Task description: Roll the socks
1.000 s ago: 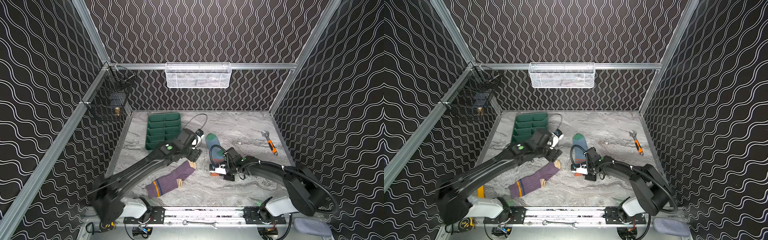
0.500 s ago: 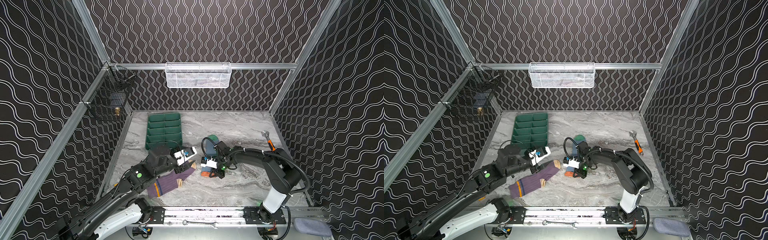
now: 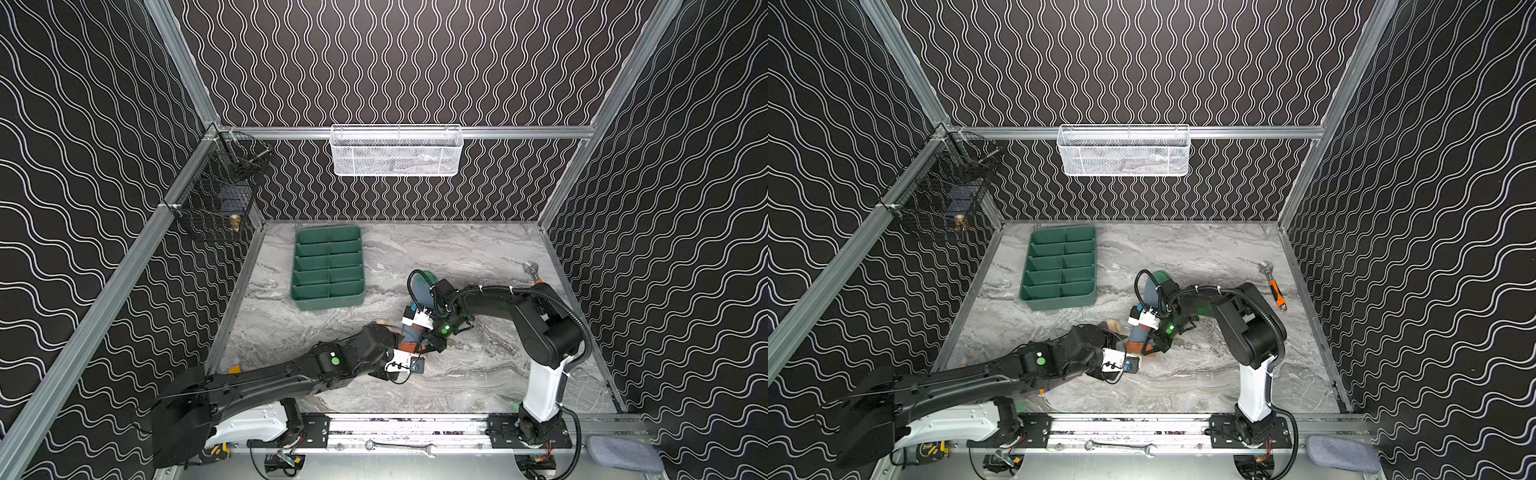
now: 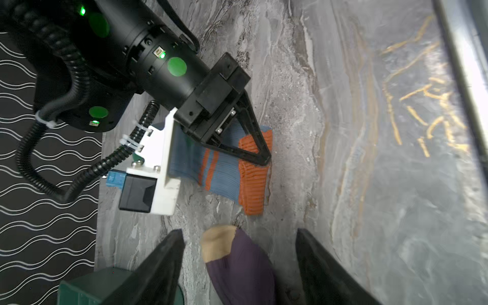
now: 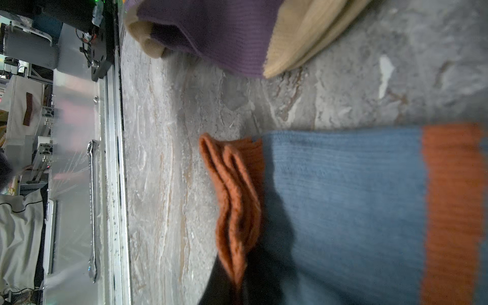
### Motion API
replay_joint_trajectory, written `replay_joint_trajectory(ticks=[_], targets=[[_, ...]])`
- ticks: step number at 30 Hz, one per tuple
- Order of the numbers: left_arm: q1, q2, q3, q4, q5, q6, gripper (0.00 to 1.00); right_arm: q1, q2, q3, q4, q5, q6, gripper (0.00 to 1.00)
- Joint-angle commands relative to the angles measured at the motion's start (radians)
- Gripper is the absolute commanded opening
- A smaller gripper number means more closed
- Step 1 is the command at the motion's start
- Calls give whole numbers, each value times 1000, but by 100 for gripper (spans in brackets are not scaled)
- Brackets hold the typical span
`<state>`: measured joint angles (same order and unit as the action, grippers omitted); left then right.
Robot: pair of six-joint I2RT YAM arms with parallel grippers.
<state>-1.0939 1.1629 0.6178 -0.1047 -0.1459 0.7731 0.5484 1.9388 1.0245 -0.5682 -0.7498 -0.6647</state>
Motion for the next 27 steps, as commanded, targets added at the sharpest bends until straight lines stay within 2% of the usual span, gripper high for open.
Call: replay_joint_trajectory(ticks=[1, 7, 14, 18, 27], targets=[[-4, 48, -13, 98, -55, 17, 69, -14, 12, -49, 1, 365, -2, 0], [-33, 174, -41, 194, -100, 25, 64, -19, -1, -53, 7, 349, -2, 0], [-38, 307, -14, 265, -152, -24, 55, -20, -9, -60, 16, 350, 0, 0], [-38, 359, -6, 285, -149, -33, 50, -19, -14, -65, 24, 350, 2, 0], [-38, 469, 14, 342, -190, -55, 48, -20, -29, -74, 25, 330, -1, 0]])
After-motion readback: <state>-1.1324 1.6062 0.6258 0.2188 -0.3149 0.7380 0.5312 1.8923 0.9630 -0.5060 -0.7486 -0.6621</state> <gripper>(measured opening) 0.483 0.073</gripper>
